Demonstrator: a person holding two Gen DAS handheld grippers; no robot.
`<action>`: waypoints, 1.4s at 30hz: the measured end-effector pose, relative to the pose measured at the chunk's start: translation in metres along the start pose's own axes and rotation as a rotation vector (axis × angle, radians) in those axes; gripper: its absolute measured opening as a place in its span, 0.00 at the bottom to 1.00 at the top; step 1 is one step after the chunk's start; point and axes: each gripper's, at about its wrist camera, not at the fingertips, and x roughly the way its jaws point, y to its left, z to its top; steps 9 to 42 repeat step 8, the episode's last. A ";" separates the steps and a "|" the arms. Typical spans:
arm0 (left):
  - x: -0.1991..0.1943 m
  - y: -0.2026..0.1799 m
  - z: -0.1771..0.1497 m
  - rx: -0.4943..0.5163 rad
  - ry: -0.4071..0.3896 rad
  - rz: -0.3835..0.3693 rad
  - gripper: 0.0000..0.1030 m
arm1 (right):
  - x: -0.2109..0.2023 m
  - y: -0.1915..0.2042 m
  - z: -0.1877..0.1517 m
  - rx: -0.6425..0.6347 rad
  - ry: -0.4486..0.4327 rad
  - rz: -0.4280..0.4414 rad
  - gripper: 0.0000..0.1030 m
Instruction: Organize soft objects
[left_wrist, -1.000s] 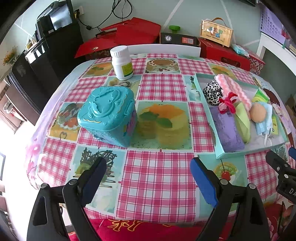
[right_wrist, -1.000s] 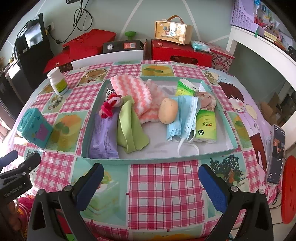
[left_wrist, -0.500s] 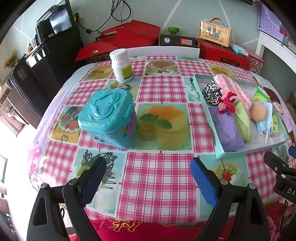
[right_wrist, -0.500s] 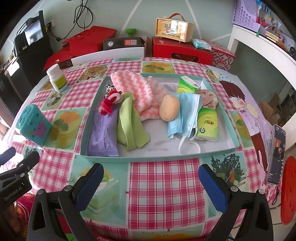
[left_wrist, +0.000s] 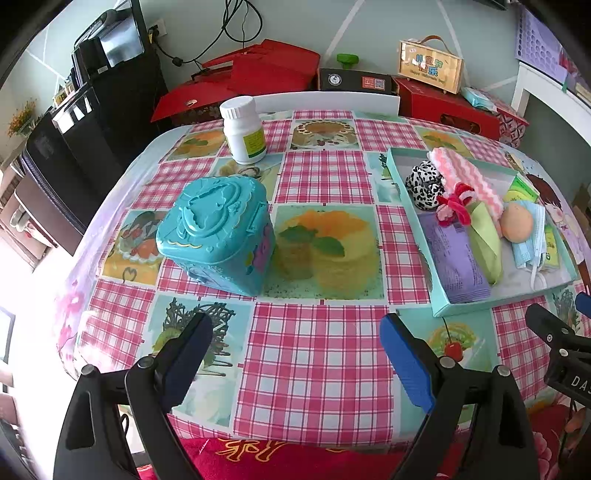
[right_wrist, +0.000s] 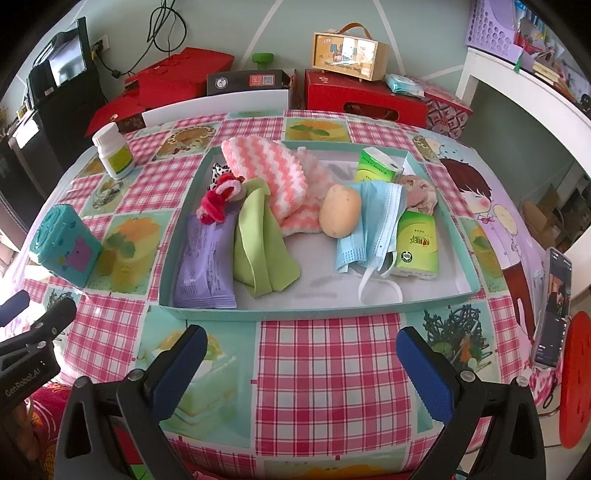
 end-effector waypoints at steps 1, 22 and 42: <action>0.000 0.000 0.000 0.000 -0.002 0.001 0.89 | 0.000 -0.001 0.000 0.002 0.000 0.001 1.00; 0.001 0.003 0.000 -0.016 0.007 -0.010 0.89 | 0.002 -0.004 0.000 0.017 0.012 0.014 1.00; 0.001 0.003 0.000 -0.016 0.007 -0.010 0.89 | 0.002 -0.004 0.000 0.017 0.012 0.014 1.00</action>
